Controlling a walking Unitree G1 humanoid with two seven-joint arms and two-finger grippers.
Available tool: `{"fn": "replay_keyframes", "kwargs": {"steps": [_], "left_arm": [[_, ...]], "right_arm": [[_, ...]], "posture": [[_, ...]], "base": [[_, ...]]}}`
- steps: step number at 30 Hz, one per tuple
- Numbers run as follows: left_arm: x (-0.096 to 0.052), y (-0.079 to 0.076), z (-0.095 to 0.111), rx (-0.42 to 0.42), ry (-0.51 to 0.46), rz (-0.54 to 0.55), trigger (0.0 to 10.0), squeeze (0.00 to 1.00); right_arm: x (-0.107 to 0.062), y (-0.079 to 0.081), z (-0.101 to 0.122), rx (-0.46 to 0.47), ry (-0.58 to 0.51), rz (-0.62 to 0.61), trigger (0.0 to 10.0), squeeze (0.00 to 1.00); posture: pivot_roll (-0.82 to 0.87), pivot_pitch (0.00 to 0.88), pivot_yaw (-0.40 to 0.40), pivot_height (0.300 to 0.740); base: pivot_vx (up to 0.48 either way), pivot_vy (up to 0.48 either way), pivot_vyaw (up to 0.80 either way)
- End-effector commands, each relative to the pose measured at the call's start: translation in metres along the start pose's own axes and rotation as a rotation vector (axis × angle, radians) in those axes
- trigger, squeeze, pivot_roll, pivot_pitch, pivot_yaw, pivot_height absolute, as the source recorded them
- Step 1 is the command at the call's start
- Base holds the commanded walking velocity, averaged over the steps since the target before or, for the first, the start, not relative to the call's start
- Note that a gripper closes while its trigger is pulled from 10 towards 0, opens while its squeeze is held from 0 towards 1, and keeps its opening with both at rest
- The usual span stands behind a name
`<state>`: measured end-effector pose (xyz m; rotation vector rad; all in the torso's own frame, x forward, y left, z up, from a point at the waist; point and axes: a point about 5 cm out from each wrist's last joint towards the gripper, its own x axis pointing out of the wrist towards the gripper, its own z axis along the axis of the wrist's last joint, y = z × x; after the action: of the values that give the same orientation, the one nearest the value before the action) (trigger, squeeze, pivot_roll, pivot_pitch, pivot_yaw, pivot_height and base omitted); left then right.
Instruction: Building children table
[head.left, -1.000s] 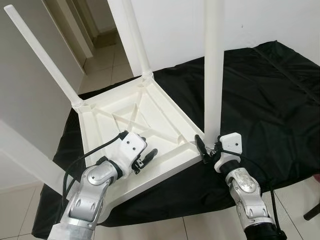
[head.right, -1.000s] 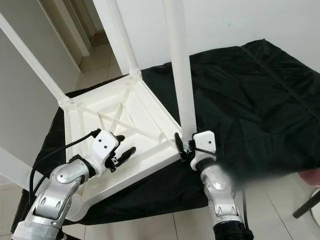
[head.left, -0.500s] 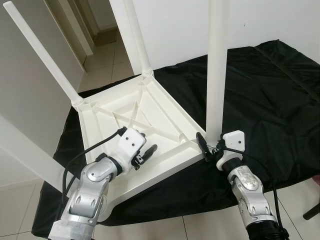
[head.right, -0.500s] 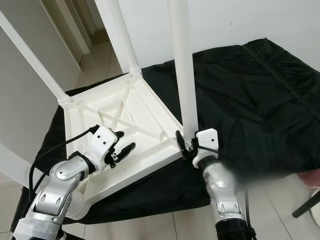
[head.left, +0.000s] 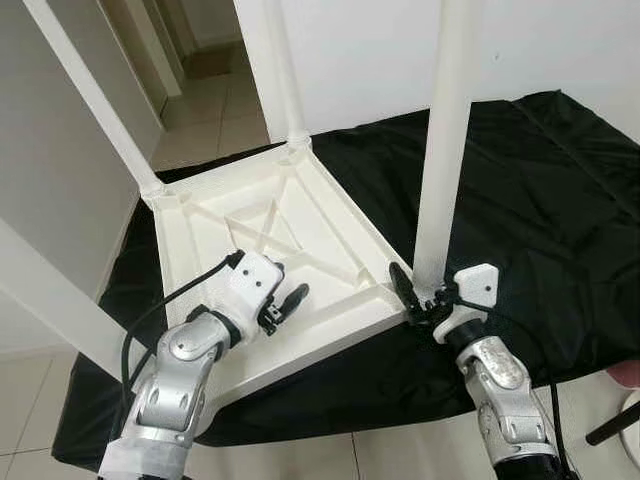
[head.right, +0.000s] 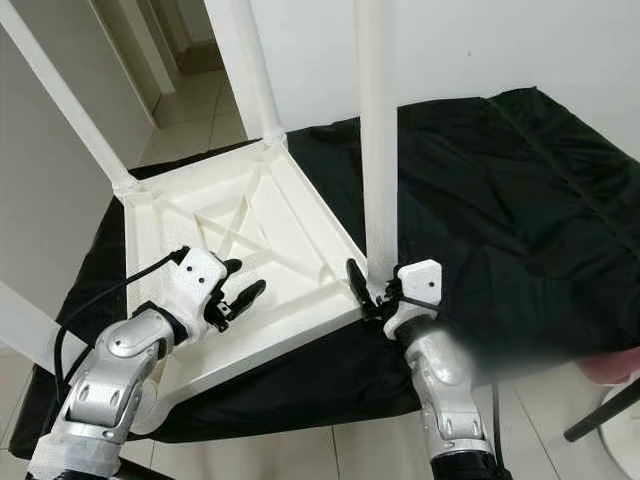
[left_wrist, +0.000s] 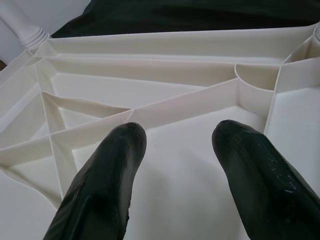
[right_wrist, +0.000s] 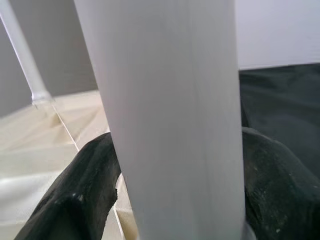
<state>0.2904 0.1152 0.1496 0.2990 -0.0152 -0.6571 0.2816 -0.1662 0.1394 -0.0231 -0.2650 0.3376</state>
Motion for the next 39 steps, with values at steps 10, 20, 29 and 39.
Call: {"fn": "replay_keyframes", "kwargs": {"steps": [10,20,29,39], "left_arm": [[-0.0055,0.0176,-0.0057,-0.009,0.007,0.214,10.0,0.0],[-0.0088,0.0204,-0.0092,-0.013,0.012,0.24,10.0,0.0],[-0.0106,0.0203,-0.0103,-0.018,0.016,0.248,10.0,0.0],[-0.0078,0.0122,-0.01,-0.018,0.019,0.173,10.0,0.0]], "right_arm": [[0.0065,0.0063,0.0001,0.022,0.007,0.059,10.0,0.0],[0.0051,0.006,-0.0026,0.026,0.024,0.079,10.0,0.0],[0.0038,0.0063,-0.0033,0.029,0.031,0.08,10.0,0.0],[0.0059,0.0117,-0.0032,0.026,0.036,0.084,10.0,0.0]], "posture": [[0.02,0.0,0.117,0.74],[0.03,0.0,0.102,0.74],[0.03,0.0,0.101,0.74],[0.01,0.0,0.108,0.74]], "base": [[0.0,0.0,0.0],[0.0,0.0,0.0],[0.0,0.0,0.0],[0.0,0.0,0.0]]}}
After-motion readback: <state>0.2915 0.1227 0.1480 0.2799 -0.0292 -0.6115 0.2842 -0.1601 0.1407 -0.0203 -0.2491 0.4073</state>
